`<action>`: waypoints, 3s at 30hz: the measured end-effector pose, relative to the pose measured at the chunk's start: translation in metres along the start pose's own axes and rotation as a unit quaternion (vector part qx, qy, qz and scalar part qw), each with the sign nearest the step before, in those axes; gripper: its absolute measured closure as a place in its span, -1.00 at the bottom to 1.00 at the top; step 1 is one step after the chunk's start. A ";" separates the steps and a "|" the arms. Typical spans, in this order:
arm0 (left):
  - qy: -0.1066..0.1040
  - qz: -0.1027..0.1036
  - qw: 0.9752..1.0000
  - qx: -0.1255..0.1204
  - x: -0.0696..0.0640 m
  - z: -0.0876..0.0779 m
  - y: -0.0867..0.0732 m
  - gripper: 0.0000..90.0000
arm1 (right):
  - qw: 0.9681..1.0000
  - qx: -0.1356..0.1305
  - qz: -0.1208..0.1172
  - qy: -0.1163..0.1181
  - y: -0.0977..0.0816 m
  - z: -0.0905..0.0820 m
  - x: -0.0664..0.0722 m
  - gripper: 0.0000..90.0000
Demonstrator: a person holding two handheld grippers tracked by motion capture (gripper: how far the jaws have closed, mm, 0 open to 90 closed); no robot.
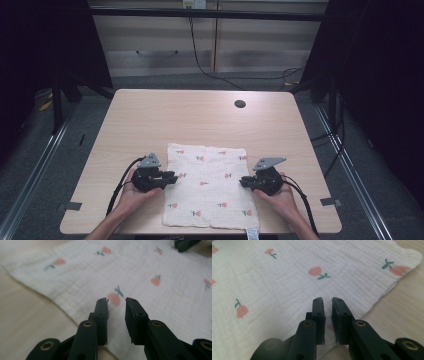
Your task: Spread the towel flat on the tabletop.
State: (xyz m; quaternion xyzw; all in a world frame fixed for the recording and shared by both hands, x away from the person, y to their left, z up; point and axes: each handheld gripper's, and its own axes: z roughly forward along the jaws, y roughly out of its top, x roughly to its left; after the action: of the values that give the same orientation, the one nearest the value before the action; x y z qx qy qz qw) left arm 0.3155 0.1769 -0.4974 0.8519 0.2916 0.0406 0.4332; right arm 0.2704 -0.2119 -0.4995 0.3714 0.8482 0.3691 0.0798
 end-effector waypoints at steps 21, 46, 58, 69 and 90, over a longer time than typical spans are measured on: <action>0.020 -0.007 1.000 0.002 0.020 0.022 0.007 0.63 | 0.997 -0.042 0.044 -0.053 0.052 0.025 -0.078 0.57; 0.010 -0.005 1.000 0.004 0.022 0.018 0.004 0.63 | 0.994 -0.063 0.076 -0.040 0.047 0.035 -0.087 0.94; 0.012 -0.029 0.999 -0.002 0.036 -0.006 0.010 0.27 | 0.994 -0.077 0.073 -0.034 0.049 0.030 -0.079 0.94; 0.046 -0.063 0.997 -0.020 0.090 -0.002 0.037 0.08 | 0.994 -0.078 0.070 -0.034 0.049 0.029 -0.080 0.94; 0.049 -0.040 0.997 0.032 0.100 0.038 0.049 0.24 | 0.994 -0.078 0.071 -0.026 0.048 0.030 -0.079 0.93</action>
State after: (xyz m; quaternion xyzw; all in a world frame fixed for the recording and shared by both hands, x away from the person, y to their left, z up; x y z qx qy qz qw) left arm 0.4330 0.1803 -0.5022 0.8498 0.3479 0.0558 0.3920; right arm 0.3666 -0.2278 -0.4991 0.4327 0.7858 0.4294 0.1041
